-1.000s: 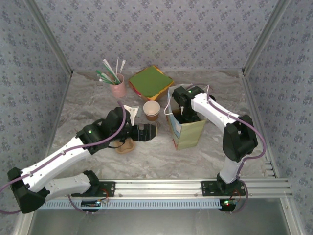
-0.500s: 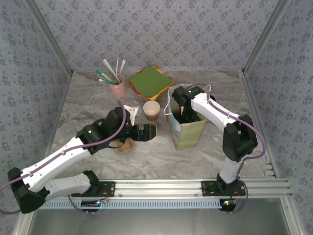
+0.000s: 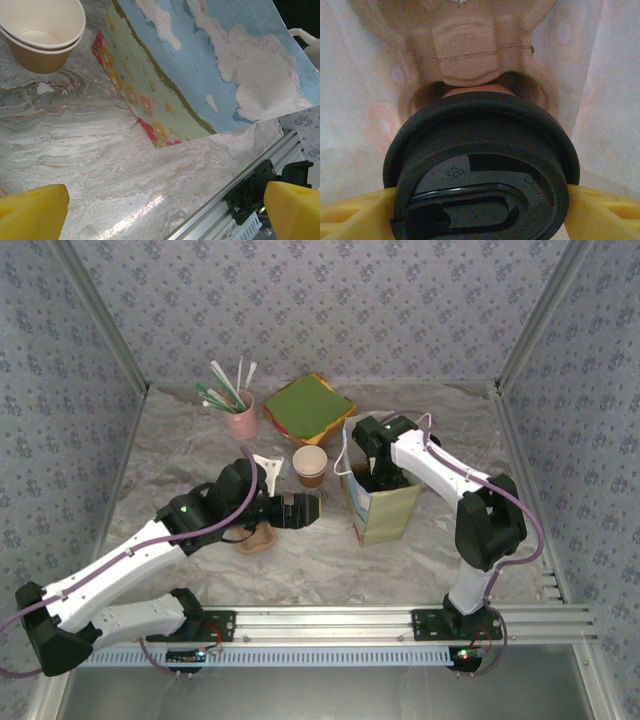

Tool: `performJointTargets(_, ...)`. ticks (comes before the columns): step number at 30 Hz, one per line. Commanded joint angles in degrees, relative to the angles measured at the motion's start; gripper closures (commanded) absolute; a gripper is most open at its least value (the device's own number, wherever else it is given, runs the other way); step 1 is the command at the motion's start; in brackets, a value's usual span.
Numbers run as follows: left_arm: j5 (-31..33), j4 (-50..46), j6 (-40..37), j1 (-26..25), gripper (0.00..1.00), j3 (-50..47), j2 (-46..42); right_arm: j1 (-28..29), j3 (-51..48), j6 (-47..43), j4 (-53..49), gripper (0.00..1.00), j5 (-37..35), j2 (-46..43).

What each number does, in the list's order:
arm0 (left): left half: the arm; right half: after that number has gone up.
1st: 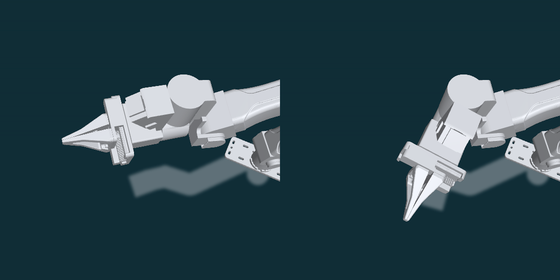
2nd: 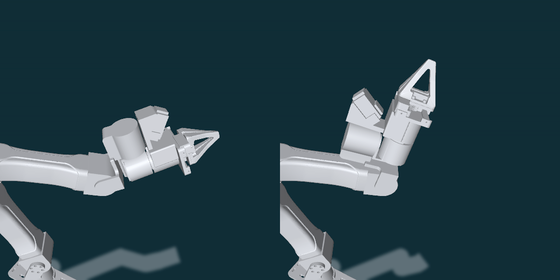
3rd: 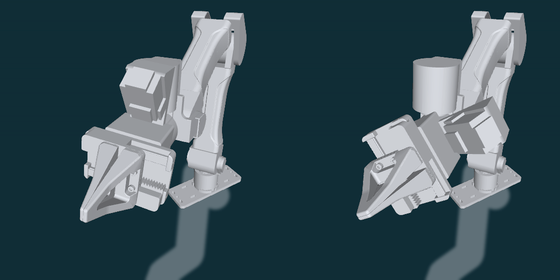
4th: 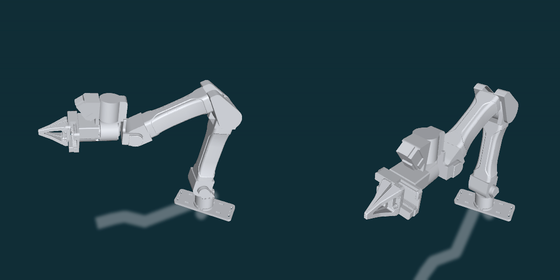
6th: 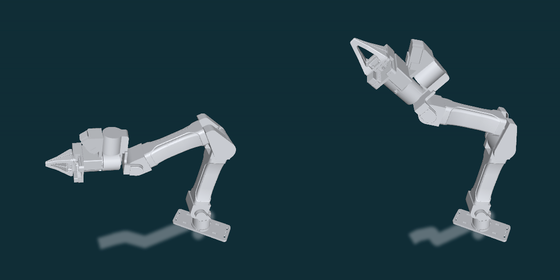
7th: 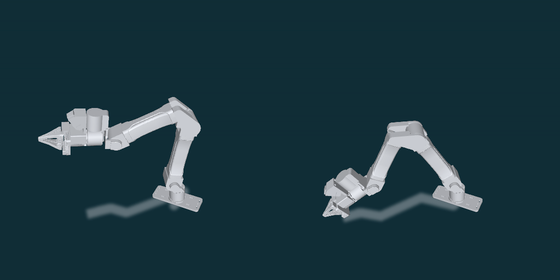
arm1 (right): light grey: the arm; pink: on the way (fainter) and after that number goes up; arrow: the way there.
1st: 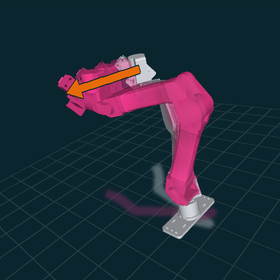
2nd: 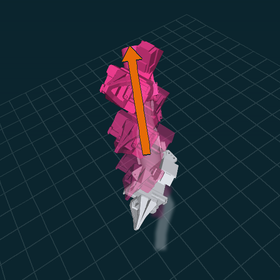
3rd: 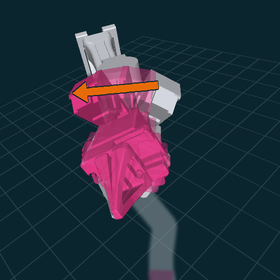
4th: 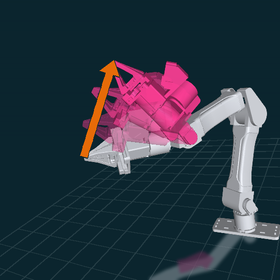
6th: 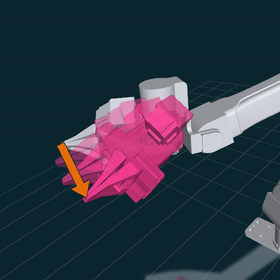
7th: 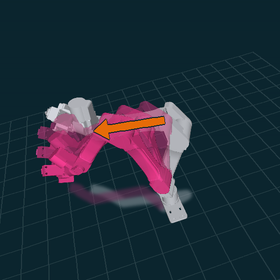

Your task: Pack the takeout coffee

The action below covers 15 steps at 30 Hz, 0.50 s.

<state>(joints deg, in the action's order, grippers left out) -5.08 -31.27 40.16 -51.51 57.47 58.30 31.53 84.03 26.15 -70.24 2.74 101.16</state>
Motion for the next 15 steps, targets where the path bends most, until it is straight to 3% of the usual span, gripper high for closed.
performJointTargets(1, 0.0, 1.0, -0.4, -0.4, 0.0, 0.4, -0.1, 0.3, -0.8, 1.1, -1.7, 0.17, -0.7, 1.1)
performJointTargets(15, -0.1, 1.1, -0.5, -0.3, 0.0, 0.5, 0.0, 0.7, -0.6, 1.4, -1.9, 0.16, -0.6, 0.9)
